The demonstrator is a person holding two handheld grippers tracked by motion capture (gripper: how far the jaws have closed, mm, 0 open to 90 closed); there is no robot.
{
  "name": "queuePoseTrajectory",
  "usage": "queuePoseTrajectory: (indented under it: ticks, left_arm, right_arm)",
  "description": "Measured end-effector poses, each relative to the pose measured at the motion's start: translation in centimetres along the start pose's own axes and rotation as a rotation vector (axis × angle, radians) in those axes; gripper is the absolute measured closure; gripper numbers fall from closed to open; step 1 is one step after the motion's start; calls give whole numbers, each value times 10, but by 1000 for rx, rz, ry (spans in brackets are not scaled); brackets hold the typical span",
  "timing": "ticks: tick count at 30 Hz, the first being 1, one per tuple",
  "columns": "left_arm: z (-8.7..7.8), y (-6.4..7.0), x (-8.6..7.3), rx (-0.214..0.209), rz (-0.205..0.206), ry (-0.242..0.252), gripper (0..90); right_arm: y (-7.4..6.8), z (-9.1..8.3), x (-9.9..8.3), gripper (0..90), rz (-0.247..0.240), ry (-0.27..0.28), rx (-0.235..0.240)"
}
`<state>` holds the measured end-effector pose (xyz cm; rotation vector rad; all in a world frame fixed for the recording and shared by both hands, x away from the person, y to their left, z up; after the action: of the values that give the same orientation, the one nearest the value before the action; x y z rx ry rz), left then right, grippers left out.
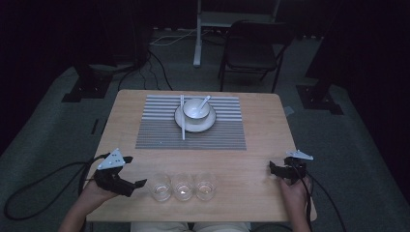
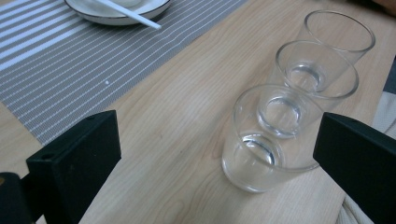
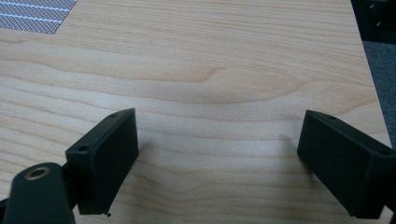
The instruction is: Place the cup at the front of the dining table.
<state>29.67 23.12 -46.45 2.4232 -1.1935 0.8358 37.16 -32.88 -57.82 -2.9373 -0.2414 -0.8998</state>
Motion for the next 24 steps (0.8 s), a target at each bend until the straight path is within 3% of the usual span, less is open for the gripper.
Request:
queuePoseTrajectory:
  ticks: [24]
  left_arm:
    - [36,32,65,-89,162,-28,10]
  right_arm:
    - [0,0,0,118,1,1,1]
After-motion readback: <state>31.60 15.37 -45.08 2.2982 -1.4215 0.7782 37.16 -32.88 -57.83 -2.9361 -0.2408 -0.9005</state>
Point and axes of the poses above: each handheld gripper's, and its own axes: z roughly forward along the jaws, x roughly out of its top, y roughly to its right, the point moved 4 cm from there along z, roughly forward along the jaws, and after that the axes turned 12 degrees about -y, right-handed, at the moved point
